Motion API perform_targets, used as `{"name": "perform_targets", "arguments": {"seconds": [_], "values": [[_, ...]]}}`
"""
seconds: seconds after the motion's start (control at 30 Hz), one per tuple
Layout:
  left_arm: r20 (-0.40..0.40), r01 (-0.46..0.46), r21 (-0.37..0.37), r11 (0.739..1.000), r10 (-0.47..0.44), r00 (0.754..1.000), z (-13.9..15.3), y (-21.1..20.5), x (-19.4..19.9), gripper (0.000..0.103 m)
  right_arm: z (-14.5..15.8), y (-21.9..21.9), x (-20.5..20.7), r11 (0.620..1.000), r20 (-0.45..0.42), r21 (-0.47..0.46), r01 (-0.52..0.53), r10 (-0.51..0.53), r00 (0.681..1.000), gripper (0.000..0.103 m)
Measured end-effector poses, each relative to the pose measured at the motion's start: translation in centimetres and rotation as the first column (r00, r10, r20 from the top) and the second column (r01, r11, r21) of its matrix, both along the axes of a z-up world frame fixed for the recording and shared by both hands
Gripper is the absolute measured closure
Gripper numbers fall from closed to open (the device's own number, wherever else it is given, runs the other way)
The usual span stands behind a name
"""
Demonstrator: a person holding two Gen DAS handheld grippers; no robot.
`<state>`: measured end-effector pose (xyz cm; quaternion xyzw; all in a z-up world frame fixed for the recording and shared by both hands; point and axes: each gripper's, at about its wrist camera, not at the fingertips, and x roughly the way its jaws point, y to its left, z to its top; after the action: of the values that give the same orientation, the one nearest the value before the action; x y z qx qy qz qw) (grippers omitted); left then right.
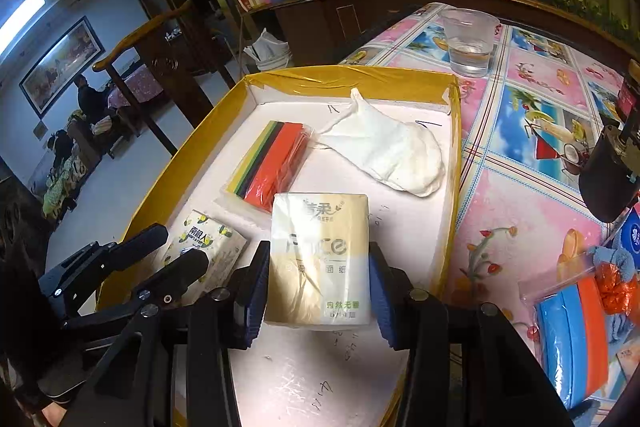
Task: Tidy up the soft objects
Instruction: 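Lower the white Face tissue pack into the tray and open the right gripper, then withdraw both grippers from the tray toward the items on the table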
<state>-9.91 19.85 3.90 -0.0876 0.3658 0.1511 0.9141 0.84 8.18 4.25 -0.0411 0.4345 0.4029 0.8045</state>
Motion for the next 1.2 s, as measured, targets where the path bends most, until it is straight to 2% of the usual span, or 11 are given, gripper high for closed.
{"name": "perform_targets", "arguments": {"seconds": [0.53,0.67,0.8,1.0,1.2], "values": [[-0.002,0.0,0.002,1.0,0.0,1.0,0.1,0.1,0.0,0.049,0.0,0.0,0.0,1.0,-0.002,0.002,-0.001,0.001,1.0,0.052],[0.001,0.0,0.009,1.0,0.0,1.0,0.1,0.1,-0.1,0.044,0.0,0.1,0.0,1.0,-0.003,0.002,-0.002,0.002,1.0,0.052],[0.001,0.001,0.021,1.0,-0.001,1.0,0.1,0.3,-0.2,0.043,0.0,0.1,-0.1,1.0,-0.004,0.003,-0.003,0.003,1.0,0.051],[0.003,0.0,0.019,1.0,0.0,1.0,0.1,0.2,-0.2,0.039,0.1,0.1,-0.3,1.0,-0.003,0.01,-0.005,0.005,1.0,0.045],[0.006,0.002,0.003,1.0,-0.002,1.0,0.3,0.4,-0.6,0.034,0.6,-1.1,0.0,0.999,-0.017,0.052,0.016,-0.015,1.0,0.042]]}}
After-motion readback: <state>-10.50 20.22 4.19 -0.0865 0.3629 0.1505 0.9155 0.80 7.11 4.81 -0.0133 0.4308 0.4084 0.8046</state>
